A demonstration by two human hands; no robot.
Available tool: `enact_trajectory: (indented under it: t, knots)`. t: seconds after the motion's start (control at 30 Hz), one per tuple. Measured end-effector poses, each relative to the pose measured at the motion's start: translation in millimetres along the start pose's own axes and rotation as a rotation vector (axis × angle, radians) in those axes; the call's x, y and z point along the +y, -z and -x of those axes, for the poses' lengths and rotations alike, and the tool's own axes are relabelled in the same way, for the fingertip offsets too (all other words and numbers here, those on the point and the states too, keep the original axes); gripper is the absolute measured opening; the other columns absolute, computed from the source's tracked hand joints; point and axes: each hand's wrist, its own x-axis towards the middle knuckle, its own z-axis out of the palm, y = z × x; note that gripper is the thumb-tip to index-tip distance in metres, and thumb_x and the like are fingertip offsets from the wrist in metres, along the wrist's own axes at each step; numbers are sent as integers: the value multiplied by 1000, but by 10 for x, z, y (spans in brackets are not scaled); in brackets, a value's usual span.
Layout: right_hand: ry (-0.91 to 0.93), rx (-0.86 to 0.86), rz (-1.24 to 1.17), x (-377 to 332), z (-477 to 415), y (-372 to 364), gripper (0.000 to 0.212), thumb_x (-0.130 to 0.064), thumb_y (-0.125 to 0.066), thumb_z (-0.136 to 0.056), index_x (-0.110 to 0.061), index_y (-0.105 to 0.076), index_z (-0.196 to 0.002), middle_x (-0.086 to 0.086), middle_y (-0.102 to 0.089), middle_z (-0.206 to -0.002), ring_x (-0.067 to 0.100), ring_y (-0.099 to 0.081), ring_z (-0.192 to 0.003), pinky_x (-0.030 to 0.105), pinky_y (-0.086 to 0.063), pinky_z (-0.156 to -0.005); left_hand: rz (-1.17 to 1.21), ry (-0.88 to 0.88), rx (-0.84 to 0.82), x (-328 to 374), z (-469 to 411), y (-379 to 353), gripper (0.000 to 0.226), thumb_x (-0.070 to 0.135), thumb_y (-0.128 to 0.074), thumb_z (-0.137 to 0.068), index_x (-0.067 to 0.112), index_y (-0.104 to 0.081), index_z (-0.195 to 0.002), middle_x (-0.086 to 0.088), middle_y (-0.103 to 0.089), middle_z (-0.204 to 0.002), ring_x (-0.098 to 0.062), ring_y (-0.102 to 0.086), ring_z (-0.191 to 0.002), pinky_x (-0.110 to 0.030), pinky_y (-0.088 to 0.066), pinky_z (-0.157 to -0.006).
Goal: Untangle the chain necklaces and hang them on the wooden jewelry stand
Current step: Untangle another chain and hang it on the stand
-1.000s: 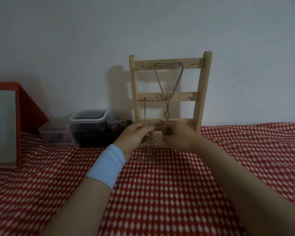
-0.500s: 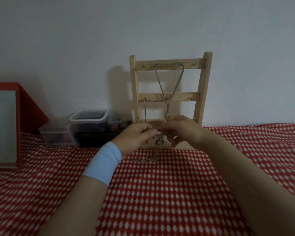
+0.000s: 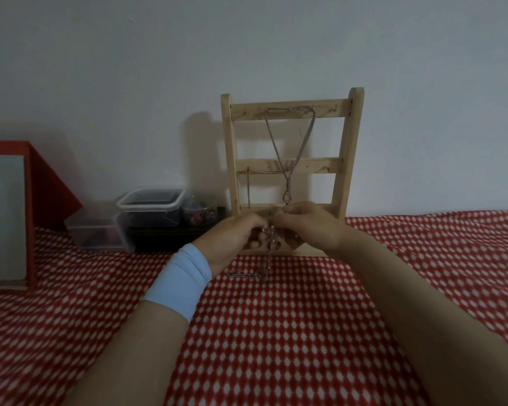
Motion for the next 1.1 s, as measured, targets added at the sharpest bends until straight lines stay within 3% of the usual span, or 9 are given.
enact_trajectory:
  t: [0.17,0.33,0.5,0.63,0.7,0.87,0.93,1.03,1.1]
  knots:
    - [191,245,347,72,-54,-26,21,-18,-71,-91,-23,-61,-73,-12,-60,-67,-2,-52,-55,18,-46,-56,-97,53,-21,19,0,61,28,20,-60,-85,22,-68,-59,5,-56,-67,-10,-48,-68,-24,-39,-64]
    - [215,235,783,-8,-16,-72,9,-27,-74,-83,-28,-70,-92,-16,-63,-82,6,-61,-77,23,-49,-64,76,-30,-95,20,59,51,18,18,-50,-92,14,-54,-76,2,-50,-71,-11,-45,-69,-25,-38,-69]
    - [-21,135,352,-107,-5,-47,14,-22,-74,-85,-25,-75,-72,-6,-71,-65,12,-59,-52,26,-52,-50,-138,-9,100,20,10,110,23,17,-58,-91,-3,-67,-100,-9,-60,-85,-12,-55,-71,-26,-43,-69]
    - [-1,240,286,-105,5,-38,20,-15,-72,-86,-20,-67,-66,-5,-65,-63,9,-53,-48,24,-47,-45,-547,-128,266,-9,36,49,17,17,-57,-90,16,-55,-73,2,-58,-77,-12,-54,-76,-25,-41,-67]
    - [54,324,292,-72,-24,-44,18,-17,-71,-87,-18,-66,-71,-3,-67,-67,2,-52,-45,18,-44,-44,-659,-160,256,-36,19,51,14,17,-59,-90,18,-54,-77,5,-59,-86,-11,-55,-81,-24,-43,-69]
    - [181,450,602,17,-46,-145,10,-24,-63,-96,-20,-69,-89,-12,-65,-77,3,-59,-64,17,-42,-52,-684,16,49,40,16,35,16,16,-49,-96,11,-64,-99,-5,-66,-98,-15,-61,-75,-23,-46,-62]
    - [156,418,511,-16,-40,-164,11,-23,-58,-100,-20,-69,-96,-8,-71,-79,3,-61,-54,22,-48,-48,-630,81,33,71,42,20,29,22,-42,-99,12,-65,-85,-4,-64,-88,-14,-58,-79,-25,-45,-70]
    - [22,292,259,-116,-11,-140,21,-21,-52,-103,-12,-71,-97,-1,-76,-77,16,-66,-48,32,-58,-47,-385,158,78,38,15,81,29,30,-45,-95,16,-70,-101,-8,-73,-100,-26,-67,-98,-38,-51,-93]
    - [-27,246,166,-160,9,-117,25,-20,-52,-102,-8,-73,-96,1,-76,-75,20,-64,-50,33,-59,-48,-260,125,139,26,-3,126,28,31,-51,-93,14,-71,-104,-9,-75,-100,-26,-69,-98,-38,-53,-91]
